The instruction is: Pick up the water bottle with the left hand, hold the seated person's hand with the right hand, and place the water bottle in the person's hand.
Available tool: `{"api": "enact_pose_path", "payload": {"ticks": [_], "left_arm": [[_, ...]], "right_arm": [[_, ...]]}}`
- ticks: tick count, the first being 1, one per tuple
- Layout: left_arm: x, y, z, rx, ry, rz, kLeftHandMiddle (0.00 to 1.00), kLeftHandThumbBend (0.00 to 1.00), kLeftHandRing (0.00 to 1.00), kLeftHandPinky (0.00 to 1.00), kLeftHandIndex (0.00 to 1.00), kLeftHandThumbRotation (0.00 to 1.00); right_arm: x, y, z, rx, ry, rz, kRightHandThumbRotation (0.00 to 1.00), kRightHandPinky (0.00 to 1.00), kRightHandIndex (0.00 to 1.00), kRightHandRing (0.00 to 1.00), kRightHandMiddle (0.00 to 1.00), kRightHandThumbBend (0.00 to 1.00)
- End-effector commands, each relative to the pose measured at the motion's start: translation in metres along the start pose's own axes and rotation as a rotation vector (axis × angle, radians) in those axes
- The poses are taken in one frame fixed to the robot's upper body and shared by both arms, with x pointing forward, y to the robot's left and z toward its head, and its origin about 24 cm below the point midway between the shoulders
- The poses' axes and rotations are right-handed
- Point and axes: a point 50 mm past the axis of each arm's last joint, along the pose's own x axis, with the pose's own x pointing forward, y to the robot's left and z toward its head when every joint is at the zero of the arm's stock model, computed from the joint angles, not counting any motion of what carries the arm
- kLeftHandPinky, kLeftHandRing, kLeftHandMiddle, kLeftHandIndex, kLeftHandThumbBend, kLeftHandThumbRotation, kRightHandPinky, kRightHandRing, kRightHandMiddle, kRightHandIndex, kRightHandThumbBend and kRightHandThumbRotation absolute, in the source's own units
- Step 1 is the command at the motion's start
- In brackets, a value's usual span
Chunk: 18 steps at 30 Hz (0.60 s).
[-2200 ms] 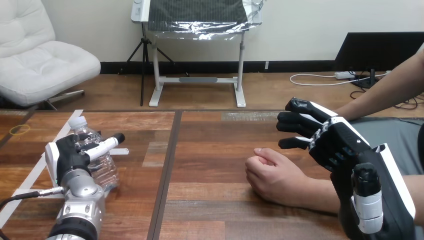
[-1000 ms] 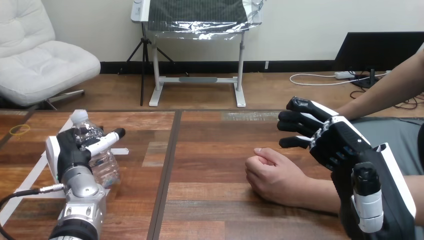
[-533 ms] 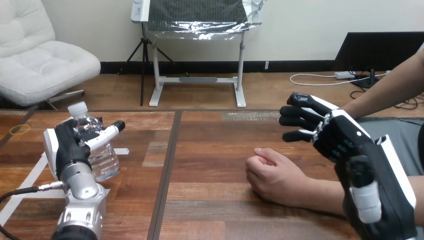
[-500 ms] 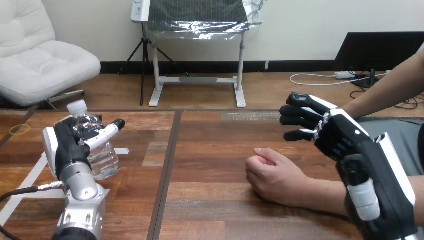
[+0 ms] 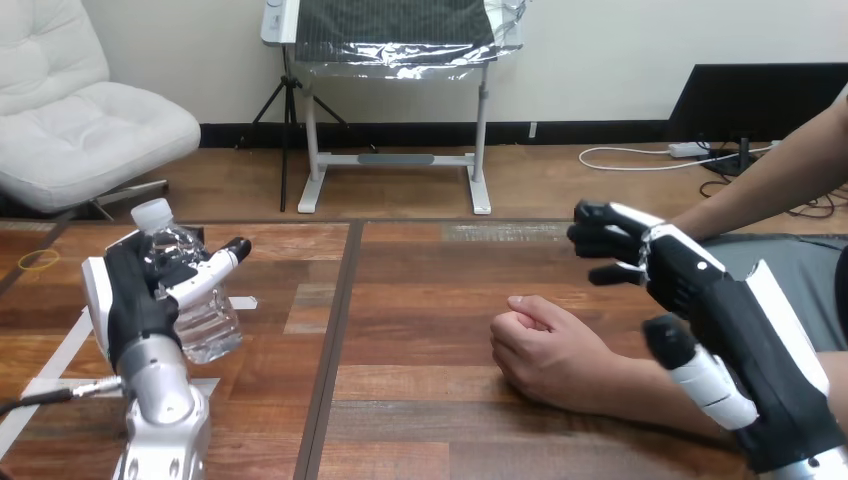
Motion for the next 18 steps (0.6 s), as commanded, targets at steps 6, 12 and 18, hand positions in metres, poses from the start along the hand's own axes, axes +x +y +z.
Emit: {"api": "enact_pose_path", "payload": {"ticks": [6, 12, 18], "left_arm": [[-0.017, 0.002, 0.089, -0.112, -0.407, -0.067, 0.42, 0.69, 0.37, 0.32, 0.43, 0.0], [-0.025, 0.008, 0.097, -0.142, -0.461, -0.084, 0.41, 0.7, 0.36, 0.3, 0.42, 0.0], [-0.033, 0.012, 0.104, -0.142, -0.496, -0.093, 0.41, 0.69, 0.36, 0.31, 0.42, 0.0]], "right_arm": [[0.035, -0.049, -0.001, -0.295, -0.01, 0.014, 0.89, 0.7, 0.84, 0.79, 0.82, 0.96], [0.04, -0.059, -0.001, -0.352, 0.003, 0.042, 0.82, 0.67, 0.84, 0.78, 0.83, 0.95], [0.045, -0.067, -0.002, -0.427, 0.027, 0.077, 0.78, 0.66, 0.85, 0.79, 0.83, 0.96]]}}
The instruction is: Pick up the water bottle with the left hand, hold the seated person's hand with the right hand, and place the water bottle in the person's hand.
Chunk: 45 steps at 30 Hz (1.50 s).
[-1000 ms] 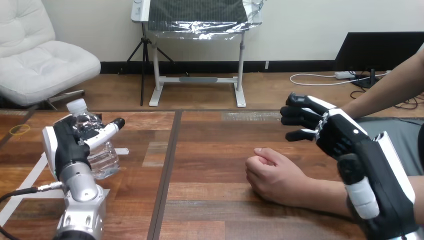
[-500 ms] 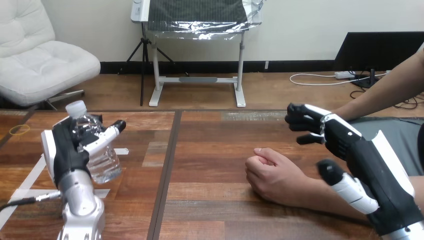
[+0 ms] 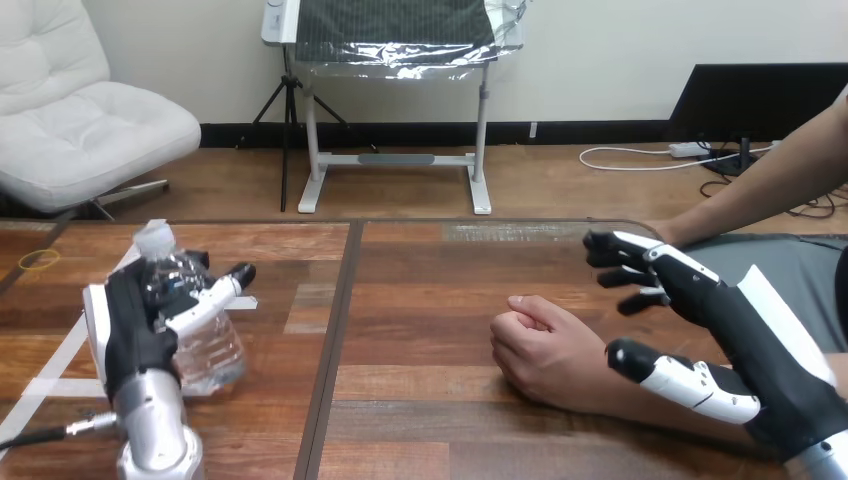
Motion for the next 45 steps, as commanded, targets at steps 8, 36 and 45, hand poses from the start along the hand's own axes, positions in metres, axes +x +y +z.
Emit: {"api": "enact_pose_path", "payload": {"ticks": [8, 36, 45], "left_arm": [[-0.017, 0.004, 0.126, -0.132, -0.537, -0.079, 0.41, 0.68, 0.37, 0.31, 0.42, 0.0], [-0.034, 0.004, 0.145, -0.172, -0.621, -0.132, 0.4, 0.67, 0.36, 0.29, 0.41, 0.0], [-0.036, 0.004, 0.147, -0.176, -0.638, -0.138, 0.4, 0.68, 0.36, 0.29, 0.41, 0.0]], "right_arm": [[0.04, -0.06, 0.012, -0.275, -0.04, 0.0, 0.72, 0.65, 0.85, 0.81, 0.85, 0.95], [0.055, -0.072, -0.009, -0.5, 0.085, 0.168, 0.5, 0.64, 0.86, 0.83, 0.85, 1.0], [0.059, -0.072, -0.016, -0.55, 0.104, 0.207, 0.48, 0.66, 0.85, 0.83, 0.84, 1.0]]}}
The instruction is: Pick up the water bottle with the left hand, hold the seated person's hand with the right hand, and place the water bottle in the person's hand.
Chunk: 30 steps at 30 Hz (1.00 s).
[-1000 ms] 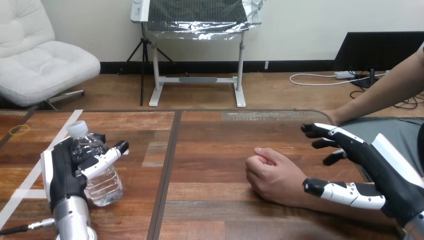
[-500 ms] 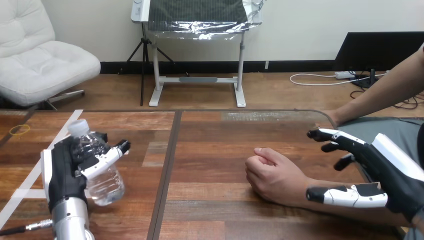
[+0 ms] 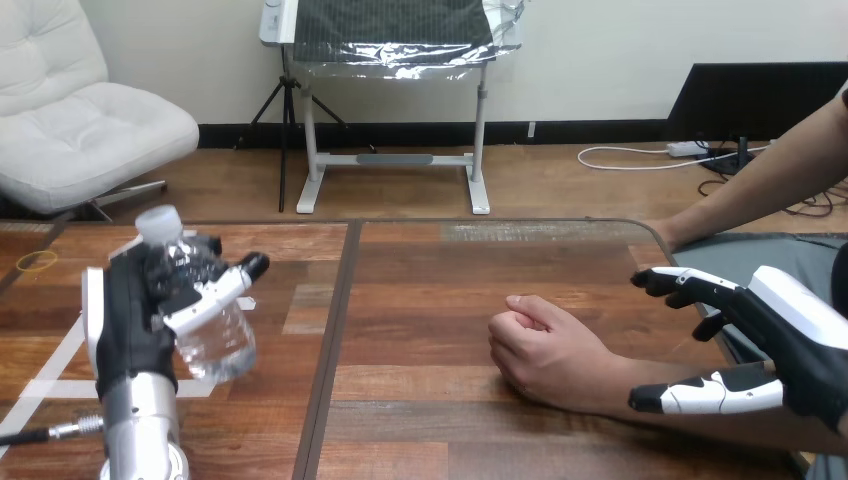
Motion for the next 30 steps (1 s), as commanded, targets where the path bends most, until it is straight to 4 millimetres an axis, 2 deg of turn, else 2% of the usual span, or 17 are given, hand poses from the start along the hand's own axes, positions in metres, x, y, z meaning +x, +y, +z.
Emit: {"api": "enact_pose_path", "payload": {"ticks": [1, 8, 18, 30], "left_arm": [[0.007, -0.011, 0.116, -0.101, -0.501, -0.049, 0.4, 0.68, 0.36, 0.29, 0.41, 0.0], [0.004, -0.011, 0.12, -0.114, -0.505, -0.056, 0.4, 0.68, 0.35, 0.29, 0.4, 0.0], [0.003, -0.011, 0.125, -0.124, -0.536, -0.072, 0.39, 0.66, 0.35, 0.28, 0.4, 0.0], [0.002, -0.012, 0.134, -0.118, -0.554, -0.082, 0.4, 0.65, 0.35, 0.29, 0.4, 0.0]], "right_arm": [[0.031, -0.044, 0.021, -0.224, -0.105, -0.017, 0.48, 0.66, 0.85, 0.83, 0.84, 1.0], [0.036, -0.041, 0.017, -0.28, -0.067, 0.023, 0.51, 0.71, 0.86, 0.83, 0.84, 1.0], [0.043, -0.035, 0.011, -0.307, -0.028, 0.08, 0.44, 0.83, 0.86, 0.85, 0.85, 1.0], [0.051, -0.026, 0.007, -0.376, -0.014, 0.131, 0.4, 0.86, 0.84, 0.85, 0.85, 1.0]]}}
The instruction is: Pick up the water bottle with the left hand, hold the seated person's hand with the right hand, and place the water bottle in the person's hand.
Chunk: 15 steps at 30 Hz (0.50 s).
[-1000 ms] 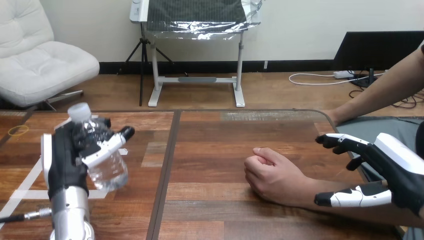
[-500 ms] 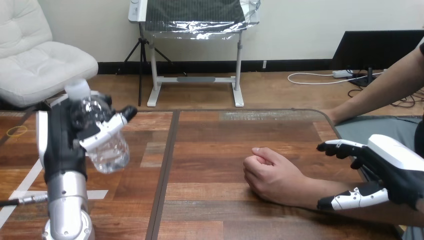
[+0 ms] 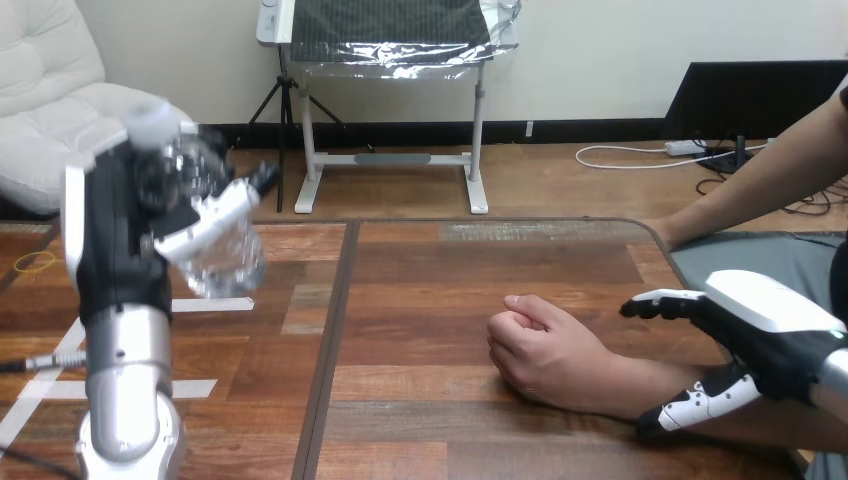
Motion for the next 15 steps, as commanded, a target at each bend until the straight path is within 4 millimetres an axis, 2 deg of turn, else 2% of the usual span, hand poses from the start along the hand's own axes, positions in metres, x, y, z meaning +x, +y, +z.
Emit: {"api": "enact_pose_path", "payload": {"ticks": [1, 10, 15], "left_arm": [[0.021, -0.011, 0.054, -0.046, -0.243, -0.025, 0.4, 0.65, 0.36, 0.29, 0.4, 0.0], [0.024, -0.012, 0.057, -0.037, -0.256, -0.033, 0.4, 0.65, 0.35, 0.29, 0.4, 0.0], [0.025, -0.011, 0.057, -0.035, -0.253, -0.032, 0.4, 0.65, 0.35, 0.29, 0.4, 0.0]], "right_arm": [[0.011, -0.03, 0.007, -0.099, -0.042, -0.067, 0.4, 0.86, 0.84, 0.85, 0.85, 1.0], [0.018, -0.022, 0.007, -0.144, -0.038, -0.018, 0.44, 0.84, 0.83, 0.84, 0.84, 1.0], [0.021, -0.018, 0.007, -0.156, -0.028, 0.007, 0.43, 0.85, 0.84, 0.85, 0.85, 1.0]]}}
